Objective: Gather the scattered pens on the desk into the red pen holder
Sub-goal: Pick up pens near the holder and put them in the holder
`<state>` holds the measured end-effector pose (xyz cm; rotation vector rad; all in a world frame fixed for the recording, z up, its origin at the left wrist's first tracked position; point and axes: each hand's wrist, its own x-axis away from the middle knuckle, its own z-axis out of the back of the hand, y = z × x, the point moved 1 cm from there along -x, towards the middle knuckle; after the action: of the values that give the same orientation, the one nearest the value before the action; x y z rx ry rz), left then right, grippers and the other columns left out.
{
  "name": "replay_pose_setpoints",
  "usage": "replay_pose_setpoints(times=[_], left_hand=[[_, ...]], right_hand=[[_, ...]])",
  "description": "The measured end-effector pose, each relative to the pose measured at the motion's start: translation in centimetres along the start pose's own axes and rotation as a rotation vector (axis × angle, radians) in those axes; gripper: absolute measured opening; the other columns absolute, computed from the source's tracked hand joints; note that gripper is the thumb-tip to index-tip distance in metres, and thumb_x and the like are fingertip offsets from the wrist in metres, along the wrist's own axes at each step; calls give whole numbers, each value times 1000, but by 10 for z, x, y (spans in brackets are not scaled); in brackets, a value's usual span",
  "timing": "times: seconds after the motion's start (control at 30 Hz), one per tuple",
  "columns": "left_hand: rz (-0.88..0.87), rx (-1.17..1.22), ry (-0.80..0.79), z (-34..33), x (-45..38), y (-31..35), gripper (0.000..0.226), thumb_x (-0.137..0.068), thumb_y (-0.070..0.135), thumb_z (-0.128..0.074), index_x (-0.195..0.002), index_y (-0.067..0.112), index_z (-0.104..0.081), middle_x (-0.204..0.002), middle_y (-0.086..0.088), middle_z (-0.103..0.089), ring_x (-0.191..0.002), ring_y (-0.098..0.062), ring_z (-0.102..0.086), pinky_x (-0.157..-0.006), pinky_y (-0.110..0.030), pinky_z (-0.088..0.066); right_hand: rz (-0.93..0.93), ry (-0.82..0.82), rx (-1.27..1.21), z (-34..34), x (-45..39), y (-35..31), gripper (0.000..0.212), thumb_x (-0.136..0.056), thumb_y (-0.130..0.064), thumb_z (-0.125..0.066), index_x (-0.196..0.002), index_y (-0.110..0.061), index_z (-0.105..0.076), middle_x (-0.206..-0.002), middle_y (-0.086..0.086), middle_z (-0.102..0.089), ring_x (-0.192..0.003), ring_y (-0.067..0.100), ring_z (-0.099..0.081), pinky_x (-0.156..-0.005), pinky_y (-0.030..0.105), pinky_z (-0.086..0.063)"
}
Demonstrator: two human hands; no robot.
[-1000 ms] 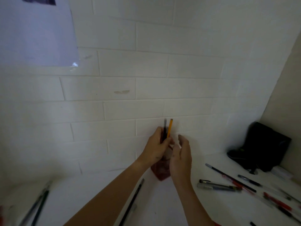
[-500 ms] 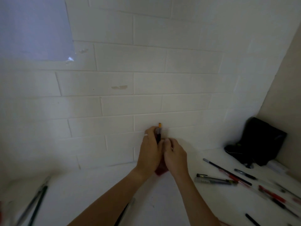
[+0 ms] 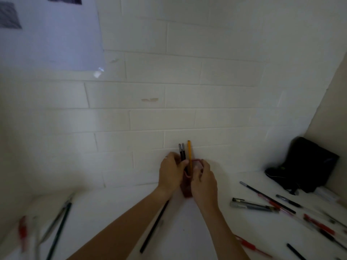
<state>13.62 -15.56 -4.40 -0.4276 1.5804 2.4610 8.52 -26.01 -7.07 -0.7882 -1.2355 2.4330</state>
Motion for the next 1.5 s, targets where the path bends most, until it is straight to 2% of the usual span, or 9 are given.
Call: replay_pose_setpoints(times=[0.13, 0.23, 0.4, 0.67, 0.8, 0.93, 1.07, 1.3, 1.5], left_hand=[[-48, -76, -38, 21, 18, -4, 21, -98, 32, -57, -107, 13, -59, -106, -5, -64, -96, -20, -62, -87, -37, -53], [-101, -336, -24, 54, 30, -20, 20, -98, 24, -54, -114, 13, -56, -112, -6, -59, -97, -22, -60, -80, -33, -50], [-3, -911, 5, 125, 54, -52, 27, -94, 18, -49, -120, 11, -52, -121, -12, -53, -108, -28, -56, -79, -36, -50], [485, -1306, 79, 212, 106, -126, 60, -91, 47, -41, -130, 3, -52, -127, -17, -53, -114, -36, -50, -92, -47, -47], [669, -1214, 39, 218, 119, -133, 68, -99, 55, -30, -143, 4, -37, -148, -23, -36, -136, -45, -33, -100, -71, -35], [484, -1190, 5, 209, 117, -121, 36, -101, 26, -38, -131, 9, -48, -133, -18, -49, -131, -43, -41, -107, -60, -39], [309, -1028, -41, 192, 115, -113, 44, -98, 6, -40, -142, 8, -36, -147, -17, -39, -148, -38, -21, -102, -43, -47], [-13, -746, 45, 168, 105, -112, 44, -89, -7, -42, -130, 7, -48, -124, -15, -42, -111, -33, -45, -82, -35, -50], [367, -914, 26, 164, 88, -95, 28, -96, 10, -42, -122, 2, -46, -125, -18, -49, -116, -32, -50, -91, -37, -49]], right_hand=[[38, 153, 143, 3, 10, -12, 48, -98, -34, -49, -141, -11, -46, -134, 18, -55, -124, 35, -50, -99, 47, -45], [359, 338, 193, 3, 37, -36, 30, -95, -18, -57, -121, -6, -60, -128, 14, -57, -122, 32, -50, -102, 43, -43], [681, -88, 136, -37, 88, -53, 18, -94, -13, -50, -102, -13, -66, -108, 0, -56, -100, 16, -56, -89, 27, -50], [628, -385, 188, -89, 126, -32, 14, -87, -21, -51, -96, -23, -62, -103, -8, -52, -95, 14, -53, -83, 31, -51], [617, -357, 174, -91, 126, -31, 8, -86, -16, -54, -89, -20, -61, -96, -6, -53, -89, 15, -52, -80, 34, -51], [604, -359, 196, -91, 126, -31, 9, -86, -14, -55, -89, -19, -61, -97, -6, -54, -89, 15, -52, -81, 33, -50], [589, -362, 186, -89, 127, -33, 8, -86, -12, -56, -88, -18, -61, -96, -6, -54, -88, 14, -51, -81, 31, -50], [592, -350, 183, -86, 129, -33, 8, -87, -14, -55, -90, -19, -61, -97, -6, -55, -90, 12, -52, -80, 27, -48], [599, -342, 163, -86, 128, -32, 7, -89, -16, -54, -86, -18, -60, -93, -7, -55, -87, 11, -50, -78, 26, -48]])
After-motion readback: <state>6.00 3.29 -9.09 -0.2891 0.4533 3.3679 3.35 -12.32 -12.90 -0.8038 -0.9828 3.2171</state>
